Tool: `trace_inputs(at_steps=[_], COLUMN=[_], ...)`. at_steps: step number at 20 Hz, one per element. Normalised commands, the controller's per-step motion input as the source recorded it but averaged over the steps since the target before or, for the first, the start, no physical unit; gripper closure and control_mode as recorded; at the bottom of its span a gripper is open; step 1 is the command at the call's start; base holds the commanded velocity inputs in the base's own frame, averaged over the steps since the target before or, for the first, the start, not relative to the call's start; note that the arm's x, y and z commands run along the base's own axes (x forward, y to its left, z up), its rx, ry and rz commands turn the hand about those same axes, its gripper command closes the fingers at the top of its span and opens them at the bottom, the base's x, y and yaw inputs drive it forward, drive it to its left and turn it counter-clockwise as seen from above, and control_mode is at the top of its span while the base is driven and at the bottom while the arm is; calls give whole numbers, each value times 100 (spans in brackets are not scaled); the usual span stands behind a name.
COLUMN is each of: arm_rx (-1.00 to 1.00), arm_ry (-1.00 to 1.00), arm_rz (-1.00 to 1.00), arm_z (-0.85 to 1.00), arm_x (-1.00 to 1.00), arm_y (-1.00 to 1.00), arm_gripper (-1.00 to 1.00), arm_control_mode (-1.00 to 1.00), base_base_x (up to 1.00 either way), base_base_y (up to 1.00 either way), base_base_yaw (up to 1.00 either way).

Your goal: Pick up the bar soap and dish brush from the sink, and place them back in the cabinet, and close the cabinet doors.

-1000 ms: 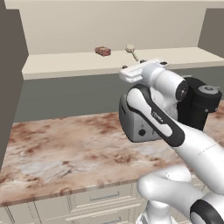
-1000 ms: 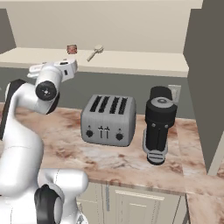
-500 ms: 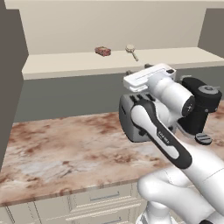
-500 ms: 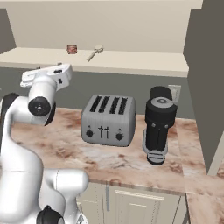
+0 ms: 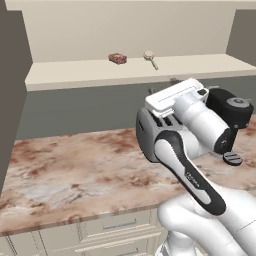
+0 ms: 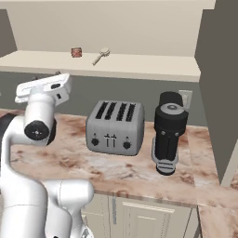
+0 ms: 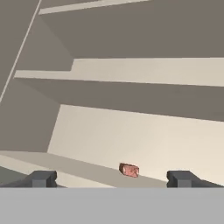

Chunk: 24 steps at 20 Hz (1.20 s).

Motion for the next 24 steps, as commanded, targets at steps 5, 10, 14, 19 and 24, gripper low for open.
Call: trace_inputs(at_steps=[5, 10, 14, 19, 24], arm_rx=[-1, -1, -2, -2, 0], arm_ry=[-10, -9, -10, -12, -12], arm_rz=[0, 0, 0, 0, 0], arm_z=[-10, -9, -15, -20, -11], arm_x=[-30, -28, -22, -22, -31], arm_y=[6, 9, 17, 19, 18], arm_gripper=[-100, -100, -100, -100, -100], arm_control_mode=[-100, -100, -100, -100, -100], base_base_x=[0, 0, 0, 0, 0], base_base_y=[0, 0, 0, 0, 0], base_base_yaw=[0, 0, 0, 0, 0])
